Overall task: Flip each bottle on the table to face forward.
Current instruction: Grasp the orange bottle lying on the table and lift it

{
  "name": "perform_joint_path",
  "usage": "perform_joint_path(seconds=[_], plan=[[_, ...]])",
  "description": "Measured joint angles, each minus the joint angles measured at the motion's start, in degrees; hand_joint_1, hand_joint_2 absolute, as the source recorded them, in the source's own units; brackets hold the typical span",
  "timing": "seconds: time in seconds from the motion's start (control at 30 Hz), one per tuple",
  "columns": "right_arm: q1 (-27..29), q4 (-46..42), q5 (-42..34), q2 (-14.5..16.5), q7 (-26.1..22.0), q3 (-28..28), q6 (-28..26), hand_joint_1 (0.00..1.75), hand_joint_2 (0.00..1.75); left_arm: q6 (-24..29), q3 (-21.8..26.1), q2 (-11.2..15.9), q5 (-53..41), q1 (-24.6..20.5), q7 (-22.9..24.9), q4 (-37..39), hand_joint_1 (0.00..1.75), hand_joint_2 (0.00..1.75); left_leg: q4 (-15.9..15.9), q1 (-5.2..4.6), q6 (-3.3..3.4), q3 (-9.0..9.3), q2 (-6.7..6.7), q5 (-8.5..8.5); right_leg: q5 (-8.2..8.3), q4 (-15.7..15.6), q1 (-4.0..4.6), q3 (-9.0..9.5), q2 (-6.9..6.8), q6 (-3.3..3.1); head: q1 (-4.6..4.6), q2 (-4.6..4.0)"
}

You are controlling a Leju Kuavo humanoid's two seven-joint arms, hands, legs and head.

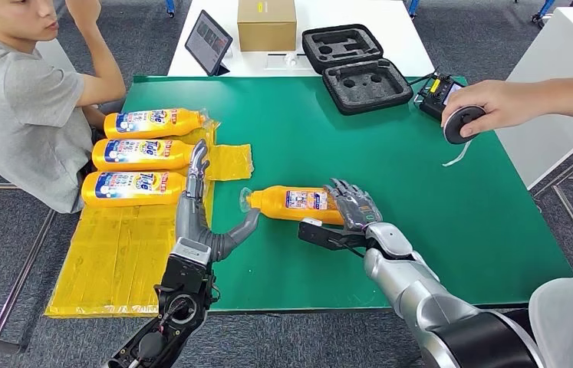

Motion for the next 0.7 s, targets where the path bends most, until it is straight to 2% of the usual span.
perform_joint_path(seconds=[0.2, 0.33, 0.7], plan=[[-0.44, 0.01, 0.04, 0.03, 0.12, -0.17, 2.09, 0.03, 1.75, -0.06, 0.00, -0.01, 0.01, -0.08, 0.00, 0.58, 0.00, 1.75, 0.00, 0.00, 0.00, 0.01, 0.00, 0.00, 0.00, 0.00, 0.00, 0.01, 0.00, 0.00, 0.01, 0.00], [-0.83, 0.02, 0.92, 0.07, 0.70, -0.14, 3.38, 1.72, 1.75, -0.11, 0.00, -0.02, 0.05, -0.11, 0.00, 0.73, 0.00, 1.75, 0.00, 0.00, 0.01, 0.01, 0.00, 0.01, 0.00, 0.00, 0.00, 0.01, 0.00, 0.00, 0.01, 0.00], [-1.41, 0.05, -4.24, 0.37, 0.06, -2.23, 7.34, 1.75, 1.75, 0.30, 0.00, -0.11, 0.03, -0.17, 0.00, 0.74, 0.00, 1.75, 0.00, 0.00, 0.01, 0.04, 0.00, 0.01, 0.00, 0.00, 0.00, 0.03, 0.00, 0.00, 0.01, 0.00]])
